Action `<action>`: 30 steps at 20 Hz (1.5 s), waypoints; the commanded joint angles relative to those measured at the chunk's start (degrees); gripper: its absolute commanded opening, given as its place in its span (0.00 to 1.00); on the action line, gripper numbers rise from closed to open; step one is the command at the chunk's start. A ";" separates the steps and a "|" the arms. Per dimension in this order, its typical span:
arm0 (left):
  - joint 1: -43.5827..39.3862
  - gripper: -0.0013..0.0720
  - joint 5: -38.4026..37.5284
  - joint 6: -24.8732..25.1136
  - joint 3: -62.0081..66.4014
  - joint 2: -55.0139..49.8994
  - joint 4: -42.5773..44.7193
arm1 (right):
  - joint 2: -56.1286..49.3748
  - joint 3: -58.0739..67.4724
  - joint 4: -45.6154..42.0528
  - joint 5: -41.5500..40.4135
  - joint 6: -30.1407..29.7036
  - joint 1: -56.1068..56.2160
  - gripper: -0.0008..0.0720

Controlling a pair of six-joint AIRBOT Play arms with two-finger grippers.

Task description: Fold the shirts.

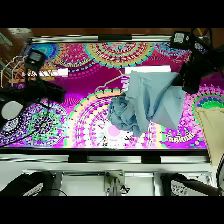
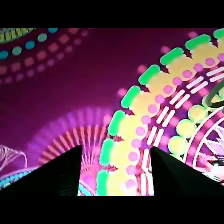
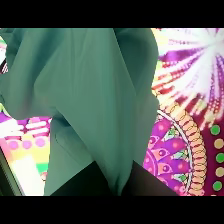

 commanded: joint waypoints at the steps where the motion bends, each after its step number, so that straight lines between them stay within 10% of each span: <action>1: 6.80 0.70 -6.38 -9.11 -1.97 2.08 -9.16 | 4.09 0.04 -0.07 -0.33 8.50 0.00 0.11; 7: 3.80 0.71 6.16 -0.85 -15.72 0.79 -44.22 | 9.77 0.04 4.55 -0.81 20.52 0.04 0.11; 13: -11.98 0.71 26.05 1.73 -17.03 -8.11 -59.65 | 12.31 0.04 6.54 -1.07 24.02 0.04 0.11; 30: -14.71 0.64 19.34 6.43 5.95 -34.97 -67.69 | 12.44 0.02 6.56 -0.48 25.24 0.04 0.11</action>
